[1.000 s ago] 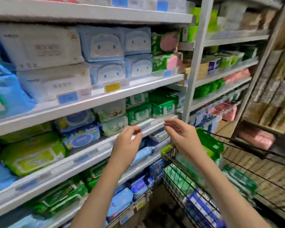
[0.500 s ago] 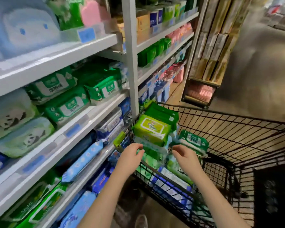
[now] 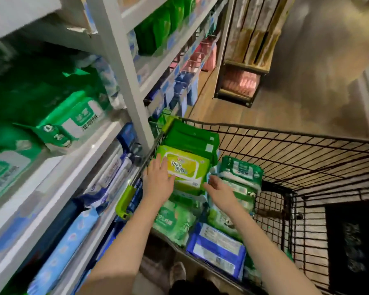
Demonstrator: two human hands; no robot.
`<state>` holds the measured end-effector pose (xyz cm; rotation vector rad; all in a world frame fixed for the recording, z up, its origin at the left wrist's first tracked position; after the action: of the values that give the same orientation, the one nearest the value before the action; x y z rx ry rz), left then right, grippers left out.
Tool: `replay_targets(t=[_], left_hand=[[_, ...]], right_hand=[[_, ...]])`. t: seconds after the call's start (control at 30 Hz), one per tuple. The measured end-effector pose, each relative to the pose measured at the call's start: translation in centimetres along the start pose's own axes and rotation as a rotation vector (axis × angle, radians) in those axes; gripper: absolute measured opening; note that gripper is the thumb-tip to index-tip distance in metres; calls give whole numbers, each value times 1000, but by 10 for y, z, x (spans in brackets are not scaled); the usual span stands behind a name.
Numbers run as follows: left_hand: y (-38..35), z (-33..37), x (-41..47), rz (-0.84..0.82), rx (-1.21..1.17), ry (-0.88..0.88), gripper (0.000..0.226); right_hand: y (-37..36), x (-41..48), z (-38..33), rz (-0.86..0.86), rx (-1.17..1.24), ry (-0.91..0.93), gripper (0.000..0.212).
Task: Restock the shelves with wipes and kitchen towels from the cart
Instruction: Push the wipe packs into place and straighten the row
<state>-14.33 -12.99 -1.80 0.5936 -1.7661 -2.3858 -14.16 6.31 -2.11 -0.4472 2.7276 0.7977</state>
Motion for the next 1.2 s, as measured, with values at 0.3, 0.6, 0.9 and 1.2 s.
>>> replay_targets(t=[0.3,0.6,0.9,1.2], left_hand=[[-17,-20,17,1,-6,-57,52],[-11,-9,-16,30,-208,13,43],[-9,-2,1,-70,-262,349,85],[-10,-14,5,-298,-357,404,62]], right_hand=[[-27,60,12,77,379,-175,84],[-38,41,21,195,539,-153,78],[-42,43,29,167,637,-268,45],[-32,36,33,117,704,-172,50]])
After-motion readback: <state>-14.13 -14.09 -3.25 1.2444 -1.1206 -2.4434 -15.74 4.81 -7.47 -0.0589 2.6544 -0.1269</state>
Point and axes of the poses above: each hand's wrist, its own x-axis towards the middle knuckle, its own y-axis out of the back of the hand, z = x × y, the point moved 1 cm from there along x, towards the middle knuckle, and after that the axes turned 12 degrees about y, right-handed, at the moved point
